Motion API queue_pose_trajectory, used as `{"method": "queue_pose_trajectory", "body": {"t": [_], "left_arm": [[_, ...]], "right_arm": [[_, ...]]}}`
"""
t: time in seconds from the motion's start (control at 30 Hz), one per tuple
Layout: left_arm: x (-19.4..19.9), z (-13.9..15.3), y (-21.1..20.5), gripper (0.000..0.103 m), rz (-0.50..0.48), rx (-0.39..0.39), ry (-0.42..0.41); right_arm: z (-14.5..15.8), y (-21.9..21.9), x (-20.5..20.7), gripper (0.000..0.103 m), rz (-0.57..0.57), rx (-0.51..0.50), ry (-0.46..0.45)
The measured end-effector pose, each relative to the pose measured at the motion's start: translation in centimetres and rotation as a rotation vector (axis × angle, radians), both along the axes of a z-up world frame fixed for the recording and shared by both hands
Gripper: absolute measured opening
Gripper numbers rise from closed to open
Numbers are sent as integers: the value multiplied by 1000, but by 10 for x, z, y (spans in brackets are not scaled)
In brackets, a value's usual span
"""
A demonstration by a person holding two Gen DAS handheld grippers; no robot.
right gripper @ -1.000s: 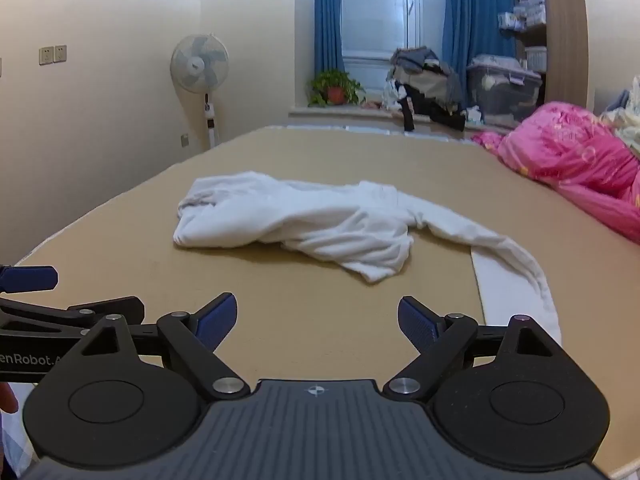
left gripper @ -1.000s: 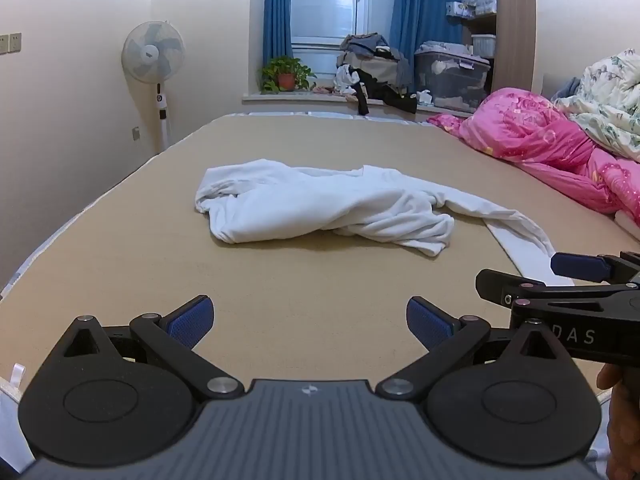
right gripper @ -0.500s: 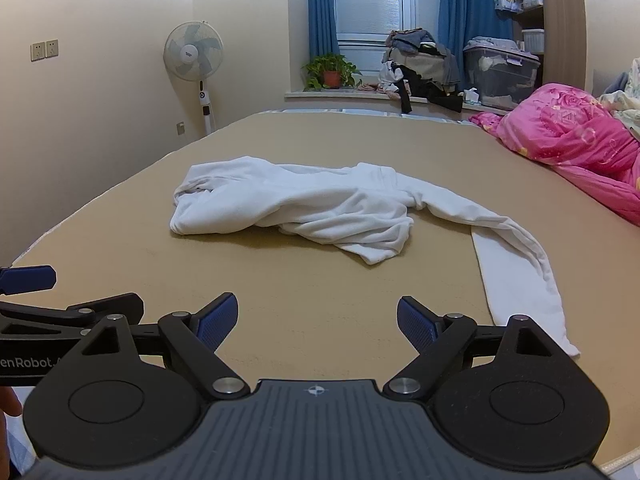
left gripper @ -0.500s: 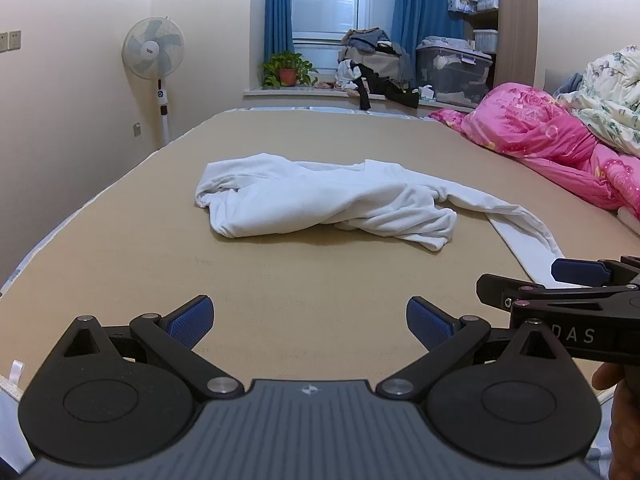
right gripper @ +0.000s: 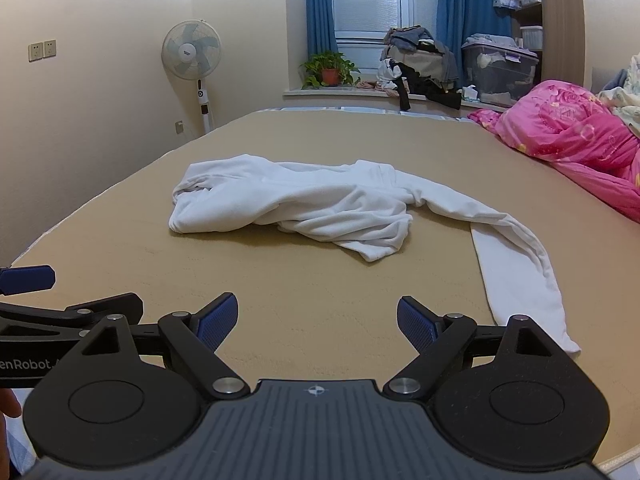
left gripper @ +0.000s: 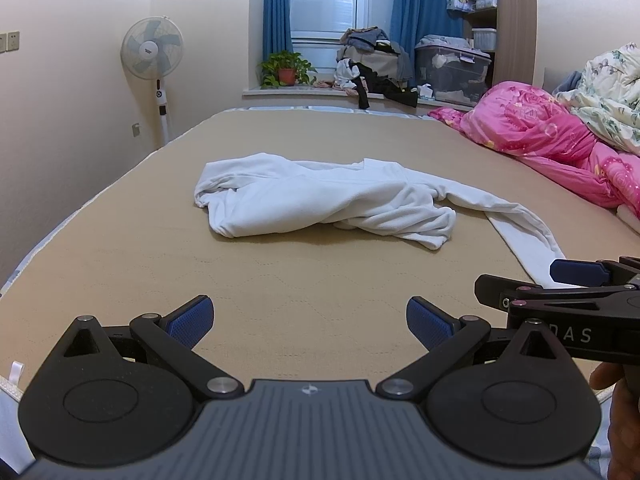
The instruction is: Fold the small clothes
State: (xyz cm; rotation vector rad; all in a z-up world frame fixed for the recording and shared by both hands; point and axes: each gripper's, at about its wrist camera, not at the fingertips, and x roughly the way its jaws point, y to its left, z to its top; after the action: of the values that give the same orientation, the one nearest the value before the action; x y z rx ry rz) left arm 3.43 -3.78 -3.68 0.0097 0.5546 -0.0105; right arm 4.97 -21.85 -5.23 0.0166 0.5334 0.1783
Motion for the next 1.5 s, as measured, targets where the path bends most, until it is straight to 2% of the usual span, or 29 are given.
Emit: {"method": "queue_pose_trajectory", "body": {"t": [0.3, 0.4, 0.43, 0.47, 0.5, 0.53, 0.57, 0.63, 0.67, 0.77, 0.87, 0.97, 1.03, 1.13, 1.3, 1.33, 1.4, 1.47, 1.5], "left_arm": [[-1, 0, -1, 103, 4, -2, -7], [-3, 2, -2, 102, 6, 6, -32], [-3, 3, -1, 98, 7, 10, -41], [-2, 4, 0, 87, 9, 12, -43], [0, 6, 2, 78, 9, 11, -34], [5, 7, 5, 63, 5, 0, -14], [9, 9, 10, 51, 0, -17, 5], [24, 14, 21, 38, -22, -51, 40], [33, 17, 25, 37, -26, -50, 49], [68, 27, 43, 37, -27, -35, 61], [113, 23, 59, 37, 7, 6, 86], [163, 3, 77, 37, 56, 27, 156], [189, -13, 87, 38, 93, 34, 199], [217, -33, 98, 39, 123, 39, 234], [244, -59, 107, 45, 142, 40, 267], [247, -63, 108, 47, 142, 39, 274], [253, -71, 108, 60, 143, 36, 283], [258, -77, 108, 78, 140, 27, 284], [260, -80, 107, 82, 134, 18, 286]], "right_arm": [[1, 0, -1, 88, 0, -9, -3], [6, -4, 0, 83, -17, 22, -19], [8, -7, 2, 73, -21, 32, -22], [11, -12, 5, 67, -26, 54, -23], [15, -18, 9, 52, -35, 87, -29], [18, -25, 14, 40, -42, 114, -37], [21, -33, 22, 35, -47, 140, -38], [25, -48, 38, 31, -62, 162, -33], [26, -55, 49, 31, -72, 164, -27], [21, -67, 84, 32, -81, 125, 22], [4, -72, 120, 32, -74, 104, 77], [-21, -69, 152, 35, -67, 69, 154], [-33, -65, 170, 45, -66, 61, 183], [-47, -58, 194, 53, -49, 50, 185], [-74, -48, 228, 53, -35, 33, 207], [-79, -46, 233, 54, -33, 30, 214], [-84, -44, 241, 55, -27, 31, 214], [-88, -41, 247, 55, -19, 31, 216], [-90, -40, 248, 57, -18, 25, 214]]}}
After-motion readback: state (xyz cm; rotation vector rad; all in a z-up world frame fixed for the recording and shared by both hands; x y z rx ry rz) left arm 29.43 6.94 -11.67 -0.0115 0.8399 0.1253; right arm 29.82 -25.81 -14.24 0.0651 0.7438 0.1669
